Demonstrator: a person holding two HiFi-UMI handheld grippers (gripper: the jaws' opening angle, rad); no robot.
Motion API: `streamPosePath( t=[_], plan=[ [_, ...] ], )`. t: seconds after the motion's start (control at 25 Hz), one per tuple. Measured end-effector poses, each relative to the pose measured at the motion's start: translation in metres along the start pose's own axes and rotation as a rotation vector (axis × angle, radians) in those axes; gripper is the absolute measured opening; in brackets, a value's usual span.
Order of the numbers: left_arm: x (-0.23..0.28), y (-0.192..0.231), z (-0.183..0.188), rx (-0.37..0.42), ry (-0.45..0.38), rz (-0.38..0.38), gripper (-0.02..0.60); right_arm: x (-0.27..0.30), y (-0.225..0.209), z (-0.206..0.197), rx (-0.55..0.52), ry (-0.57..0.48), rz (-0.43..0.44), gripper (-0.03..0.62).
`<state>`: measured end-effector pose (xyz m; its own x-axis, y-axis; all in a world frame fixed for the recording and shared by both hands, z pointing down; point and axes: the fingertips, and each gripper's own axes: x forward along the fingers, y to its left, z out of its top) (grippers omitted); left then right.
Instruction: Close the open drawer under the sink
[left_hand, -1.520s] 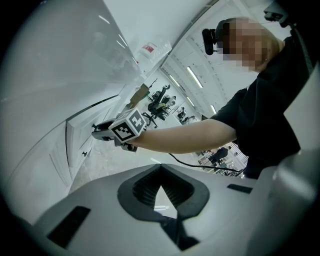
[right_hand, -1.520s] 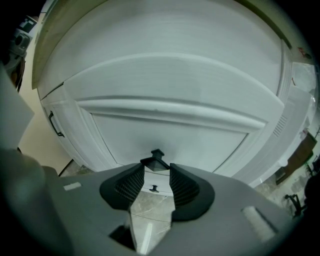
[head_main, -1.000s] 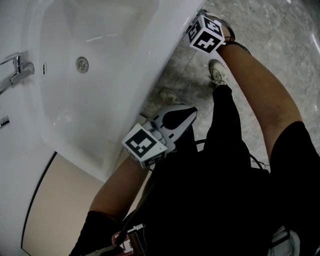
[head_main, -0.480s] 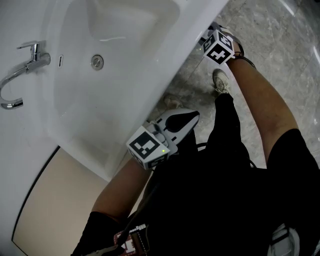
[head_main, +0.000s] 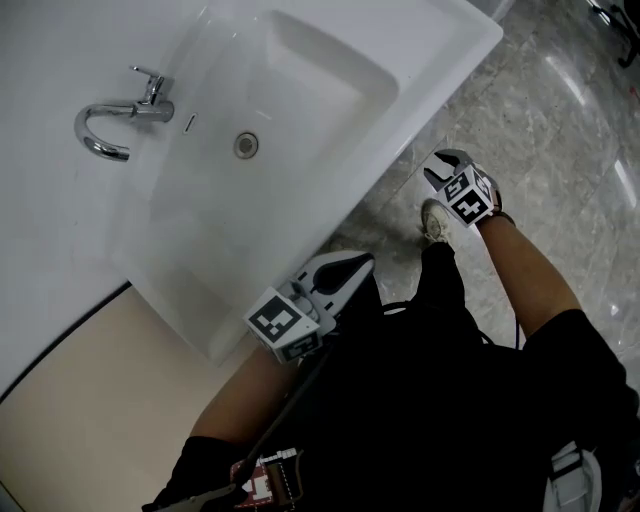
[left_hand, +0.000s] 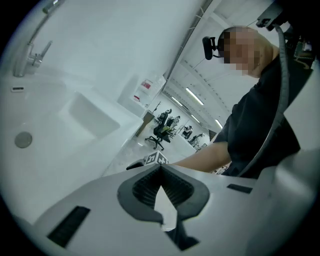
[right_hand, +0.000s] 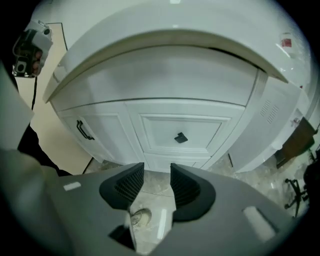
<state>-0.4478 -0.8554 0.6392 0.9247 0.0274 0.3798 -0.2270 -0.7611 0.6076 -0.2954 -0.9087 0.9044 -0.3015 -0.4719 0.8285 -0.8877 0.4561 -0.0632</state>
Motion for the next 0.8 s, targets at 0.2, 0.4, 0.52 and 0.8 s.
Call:
streamPosePath(
  t=[0.2,0.4,0.52,0.8],
  plan=[
    [-0.034,0.001,0.034,0.050,-0.111,0.051,-0.002,-0.049,0.002,0.036,0.086,-0.092,0.027,0.120],
    [-0.074,-0.003,0.054,0.081,-0.138,0.128,-0.002,-0.100,0.004,0.066,0.082,-0.123,0.017,0.010],
    [-0.089,0.004,0.065,0.101,-0.165,0.175,-0.002,-0.125,-0.010,0.092,0.073,-0.149,-0.004,0.002],
    [-0.131,0.005,0.092,0.133,-0.248,0.237,-0.002,-0.172,-0.013,0.140,0.034,-0.174,-0.054,0.002]
  ],
)
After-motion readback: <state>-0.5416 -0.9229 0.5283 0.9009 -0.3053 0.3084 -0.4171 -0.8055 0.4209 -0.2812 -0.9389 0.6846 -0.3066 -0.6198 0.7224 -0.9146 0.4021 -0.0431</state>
